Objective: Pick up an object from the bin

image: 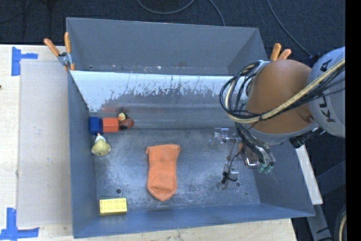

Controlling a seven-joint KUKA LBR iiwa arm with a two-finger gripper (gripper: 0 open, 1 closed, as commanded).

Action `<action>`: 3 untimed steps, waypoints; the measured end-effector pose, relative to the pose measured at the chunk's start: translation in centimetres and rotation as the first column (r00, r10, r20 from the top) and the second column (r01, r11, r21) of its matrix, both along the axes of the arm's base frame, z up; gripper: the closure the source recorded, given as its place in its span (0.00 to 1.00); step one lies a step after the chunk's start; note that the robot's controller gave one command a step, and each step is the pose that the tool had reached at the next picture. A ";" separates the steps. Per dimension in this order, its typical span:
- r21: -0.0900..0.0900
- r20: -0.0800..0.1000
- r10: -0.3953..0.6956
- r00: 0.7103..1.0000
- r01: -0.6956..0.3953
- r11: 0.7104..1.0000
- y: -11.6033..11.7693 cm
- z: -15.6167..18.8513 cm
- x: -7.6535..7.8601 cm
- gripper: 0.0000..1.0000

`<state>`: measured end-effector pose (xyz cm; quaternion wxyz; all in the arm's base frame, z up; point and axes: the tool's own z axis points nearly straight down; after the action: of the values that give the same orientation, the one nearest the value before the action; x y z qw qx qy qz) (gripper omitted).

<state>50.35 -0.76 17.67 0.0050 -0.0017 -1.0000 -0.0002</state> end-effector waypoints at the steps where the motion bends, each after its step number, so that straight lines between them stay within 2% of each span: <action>1: 0.000 0.008 0.000 1.000 0.000 1.000 0.0 0.4 0.2 0.00; 2: -0.002 0.005 -0.053 0.999 0.053 0.999 3.8 -0.8 2.7 0.00; 3: 0.001 0.005 0.025 1.000 -0.025 1.000 7.1 -3.5 3.4 0.00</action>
Offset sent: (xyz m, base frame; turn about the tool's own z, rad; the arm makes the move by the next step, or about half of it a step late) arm 0.0419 0.0678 -0.0162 0.0788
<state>53.71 6.32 14.14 0.0024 0.0108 -0.9999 -0.0007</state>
